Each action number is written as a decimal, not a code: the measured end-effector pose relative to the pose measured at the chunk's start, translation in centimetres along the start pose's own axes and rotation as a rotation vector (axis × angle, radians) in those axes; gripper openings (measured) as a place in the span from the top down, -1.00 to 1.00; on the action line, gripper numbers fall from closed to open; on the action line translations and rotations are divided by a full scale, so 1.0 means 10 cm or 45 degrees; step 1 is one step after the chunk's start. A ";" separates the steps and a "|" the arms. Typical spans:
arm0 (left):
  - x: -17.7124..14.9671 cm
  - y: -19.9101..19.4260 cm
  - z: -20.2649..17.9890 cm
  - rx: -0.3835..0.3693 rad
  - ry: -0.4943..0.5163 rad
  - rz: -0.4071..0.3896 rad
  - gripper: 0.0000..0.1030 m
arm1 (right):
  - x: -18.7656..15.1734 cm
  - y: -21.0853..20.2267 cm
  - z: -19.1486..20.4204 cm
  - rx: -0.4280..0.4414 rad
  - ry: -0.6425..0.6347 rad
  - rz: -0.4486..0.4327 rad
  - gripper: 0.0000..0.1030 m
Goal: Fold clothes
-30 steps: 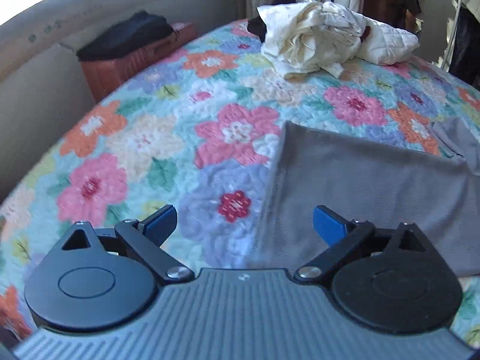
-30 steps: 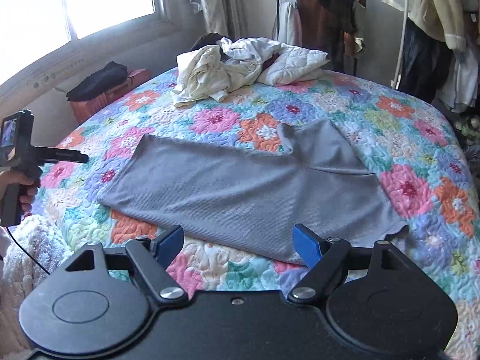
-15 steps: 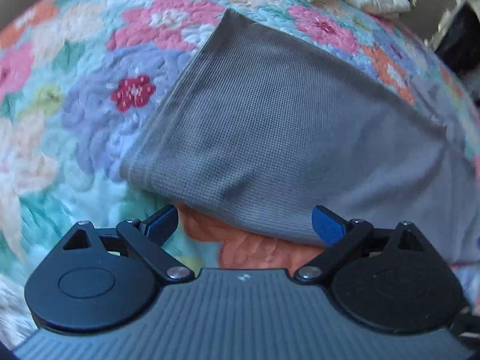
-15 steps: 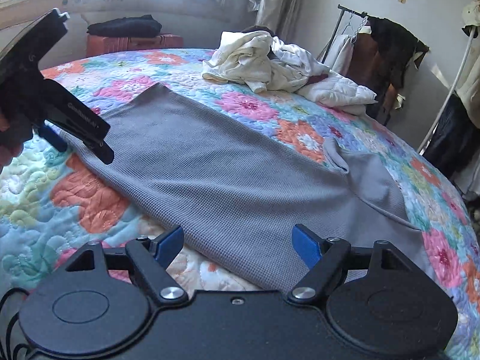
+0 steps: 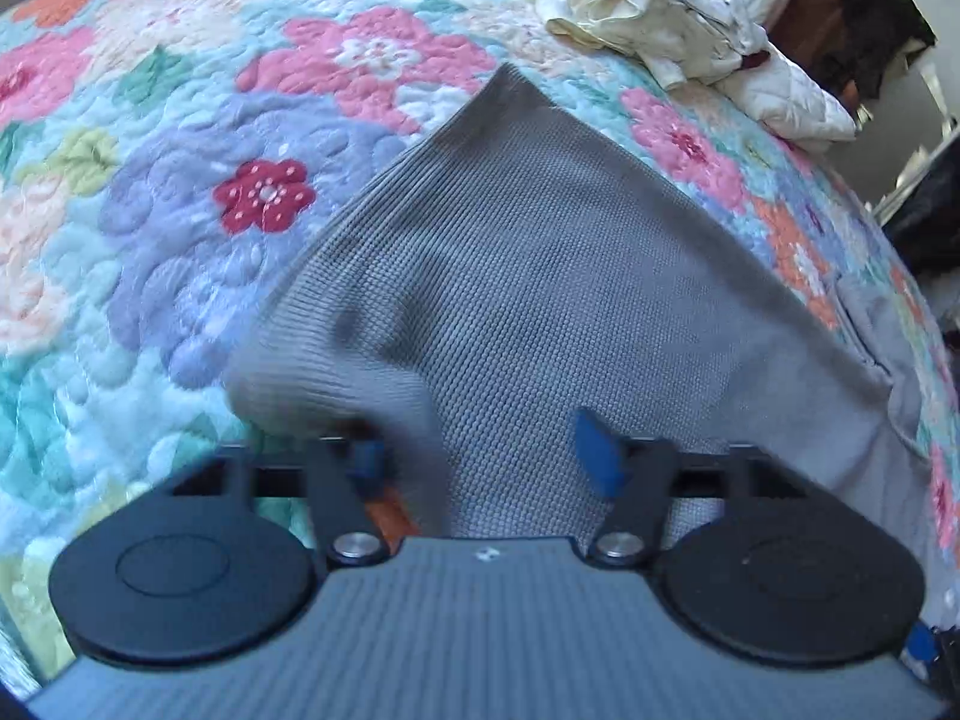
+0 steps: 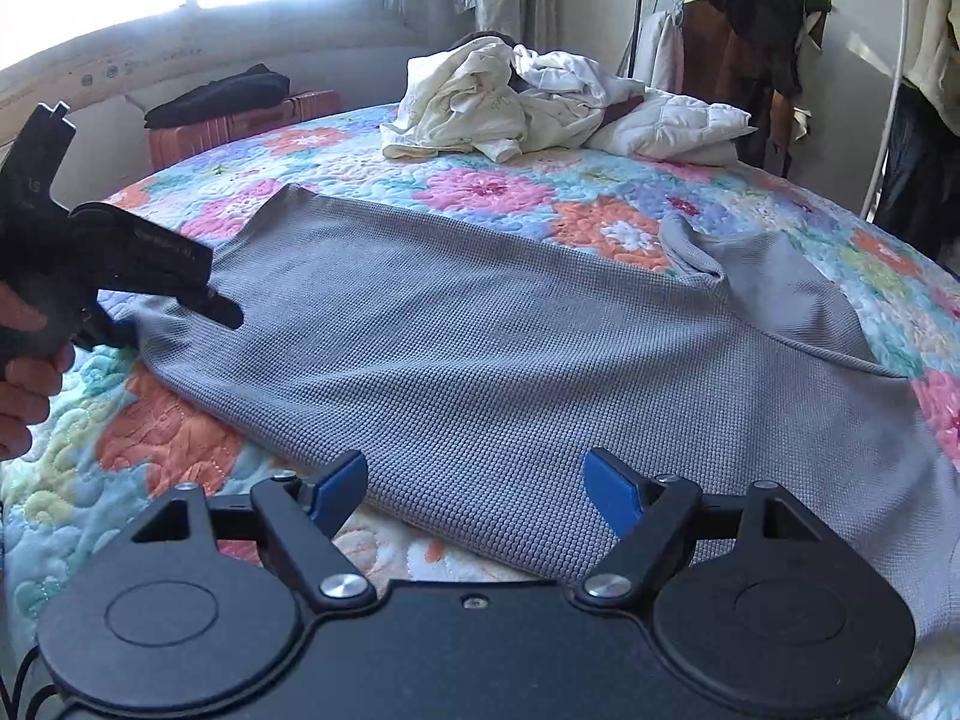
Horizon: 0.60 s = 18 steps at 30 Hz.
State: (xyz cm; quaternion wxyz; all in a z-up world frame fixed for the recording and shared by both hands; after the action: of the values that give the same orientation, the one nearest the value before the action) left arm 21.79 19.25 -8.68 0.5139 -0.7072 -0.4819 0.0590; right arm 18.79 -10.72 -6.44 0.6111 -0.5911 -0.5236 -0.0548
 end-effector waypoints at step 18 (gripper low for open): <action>-0.72 -0.54 -1.31 -0.662 0.581 -0.026 0.88 | -0.49 -0.04 -0.78 0.097 0.782 -0.096 -0.61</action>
State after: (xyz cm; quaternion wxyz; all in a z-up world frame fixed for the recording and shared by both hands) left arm 22.19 5.15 -1.39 0.4118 -0.8046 -0.3604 -0.2306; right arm 20.83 -19.65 -7.66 0.7599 -0.5037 -0.3379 -0.2338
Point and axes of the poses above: each gripper's, at about its wrist camera, not at the fingertips, and y roughly the way its jaws point, z to its left, x to its top, the point moved 3 cm from there along y, roughly the way its jaws point, and after that the axes turned 15 degrees about -y, right-handed, at the moved point
